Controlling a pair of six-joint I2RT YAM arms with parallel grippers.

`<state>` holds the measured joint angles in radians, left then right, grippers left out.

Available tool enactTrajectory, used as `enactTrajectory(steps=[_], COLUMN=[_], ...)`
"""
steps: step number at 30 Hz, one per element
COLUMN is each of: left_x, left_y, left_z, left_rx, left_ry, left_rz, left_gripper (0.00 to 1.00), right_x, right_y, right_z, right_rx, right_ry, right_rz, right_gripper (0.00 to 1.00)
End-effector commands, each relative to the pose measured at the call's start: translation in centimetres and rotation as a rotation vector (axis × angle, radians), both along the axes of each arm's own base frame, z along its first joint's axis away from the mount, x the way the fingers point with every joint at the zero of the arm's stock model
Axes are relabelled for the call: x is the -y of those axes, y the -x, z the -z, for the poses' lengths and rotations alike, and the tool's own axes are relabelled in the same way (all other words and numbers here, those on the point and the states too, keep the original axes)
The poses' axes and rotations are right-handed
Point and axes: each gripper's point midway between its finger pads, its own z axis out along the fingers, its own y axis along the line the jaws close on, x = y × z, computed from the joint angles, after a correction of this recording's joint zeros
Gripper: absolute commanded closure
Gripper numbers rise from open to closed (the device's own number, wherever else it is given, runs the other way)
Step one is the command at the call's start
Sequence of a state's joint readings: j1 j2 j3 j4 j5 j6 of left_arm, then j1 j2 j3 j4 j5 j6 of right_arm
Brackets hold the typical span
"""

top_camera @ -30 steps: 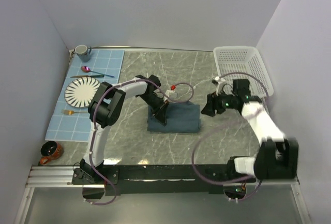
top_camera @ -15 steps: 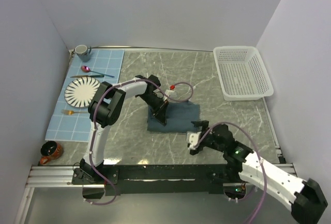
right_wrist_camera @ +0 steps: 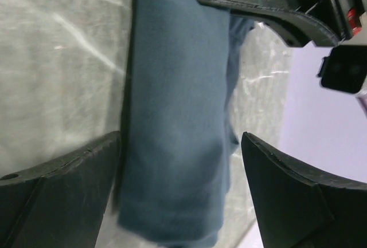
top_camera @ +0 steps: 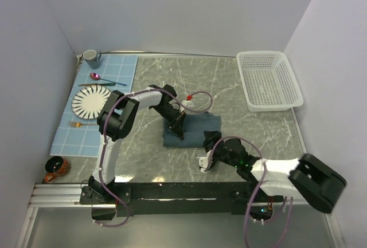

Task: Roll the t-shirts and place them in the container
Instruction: Roll the T-shirt to the center of the board.

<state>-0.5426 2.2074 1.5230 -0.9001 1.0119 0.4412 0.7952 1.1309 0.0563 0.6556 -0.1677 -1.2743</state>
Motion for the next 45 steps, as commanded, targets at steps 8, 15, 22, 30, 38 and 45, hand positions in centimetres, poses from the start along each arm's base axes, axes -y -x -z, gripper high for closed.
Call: enactTrajectory(steps=[8, 15, 22, 30, 38, 45], left_x=[-2.3, -2.3, -2.6, -3.4, -4.1, -2.9], left_y=[1.4, 1.3, 0.6, -1.7, -0.9, 3.8], left_z=[4.2, 4.4, 3.7, -5.0, -11.3, -10.6], left_rx=[-0.027, -0.040, 0.029, 0.430, 0.887, 1.187], left_ry=[-0.172, -0.177, -0.192, -0.090, 0.036, 0.149], left_rz=[0.040, 0.040, 0.009, -0.163, -0.304, -0.248], left_gripper=[0.88, 0.88, 0.82, 0.51, 0.34, 0.32], right_x=[-0.3, -0.7, -0.9, -2.0, -1.5, -1.8], right_y=[-1.1, -0.6, -1.4, 1.0, 3.7, 3.6], right_z=[-1.0, -0.2, 0.5, 1.0, 1.4, 1.6], right_rx=[0.220, 0.187, 0.105, -0.214, -0.394, -0.592], right_ry=[-0.016, -0.006, 0.048, 0.052, 0.114, 0.121], right_rz=[-0.025, -0.059, -0.028, -0.061, -0.101, -0.019], right_gripper=[0.12, 0.33, 0.84, 0.92, 0.99, 0.99])
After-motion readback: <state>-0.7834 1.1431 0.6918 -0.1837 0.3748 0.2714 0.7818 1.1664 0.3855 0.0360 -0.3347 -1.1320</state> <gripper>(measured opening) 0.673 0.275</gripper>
